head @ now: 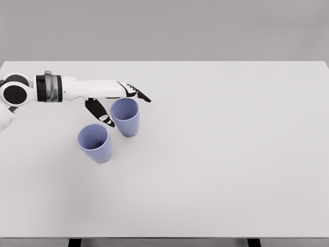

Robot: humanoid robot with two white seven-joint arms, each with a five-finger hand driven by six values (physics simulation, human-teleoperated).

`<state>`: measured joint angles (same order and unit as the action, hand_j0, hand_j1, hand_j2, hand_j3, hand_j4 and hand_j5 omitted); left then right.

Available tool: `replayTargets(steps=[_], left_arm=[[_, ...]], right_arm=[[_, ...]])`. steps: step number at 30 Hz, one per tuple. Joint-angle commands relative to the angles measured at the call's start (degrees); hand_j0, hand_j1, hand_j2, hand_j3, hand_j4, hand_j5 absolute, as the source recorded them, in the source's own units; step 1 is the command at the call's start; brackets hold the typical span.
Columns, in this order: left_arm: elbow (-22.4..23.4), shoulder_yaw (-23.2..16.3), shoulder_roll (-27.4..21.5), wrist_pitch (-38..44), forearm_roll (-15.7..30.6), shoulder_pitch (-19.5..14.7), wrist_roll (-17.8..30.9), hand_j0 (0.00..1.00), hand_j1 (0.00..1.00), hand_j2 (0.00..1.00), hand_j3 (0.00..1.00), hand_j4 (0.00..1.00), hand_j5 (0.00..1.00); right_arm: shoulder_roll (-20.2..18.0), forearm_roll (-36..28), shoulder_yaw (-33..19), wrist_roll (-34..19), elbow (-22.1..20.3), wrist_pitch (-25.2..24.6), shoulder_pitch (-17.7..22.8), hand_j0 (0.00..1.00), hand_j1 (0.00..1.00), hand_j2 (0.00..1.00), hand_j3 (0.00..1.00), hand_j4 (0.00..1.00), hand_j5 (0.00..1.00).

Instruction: Place the right cup on the left cup with left arm

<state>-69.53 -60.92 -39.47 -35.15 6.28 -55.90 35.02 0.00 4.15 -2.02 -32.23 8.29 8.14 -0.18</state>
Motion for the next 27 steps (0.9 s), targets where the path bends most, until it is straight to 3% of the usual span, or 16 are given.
replayTargets(steps=[1, 27], left_arm=[[0.2, 0.0, 0.1, 0.1, 0.4, 0.0, 0.0, 0.97, 0.97, 0.97, 0.97, 0.97, 0.97], [3.3, -0.1, 2.0, 0.1, -0.5, 0.8, 0.0, 0.94, 0.94, 0.94, 0.94, 0.94, 0.94]], right_arm=[[0.0, 0.1, 0.0, 0.0, 0.1, 0.0, 0.0, 1.0, 1.0, 1.0, 1.0, 1.0, 1.0], [0.0, 0.1, 0.0, 0.0, 0.1, 0.0, 0.0, 1.0, 1.0, 1.0, 1.0, 1.0, 1.0]])
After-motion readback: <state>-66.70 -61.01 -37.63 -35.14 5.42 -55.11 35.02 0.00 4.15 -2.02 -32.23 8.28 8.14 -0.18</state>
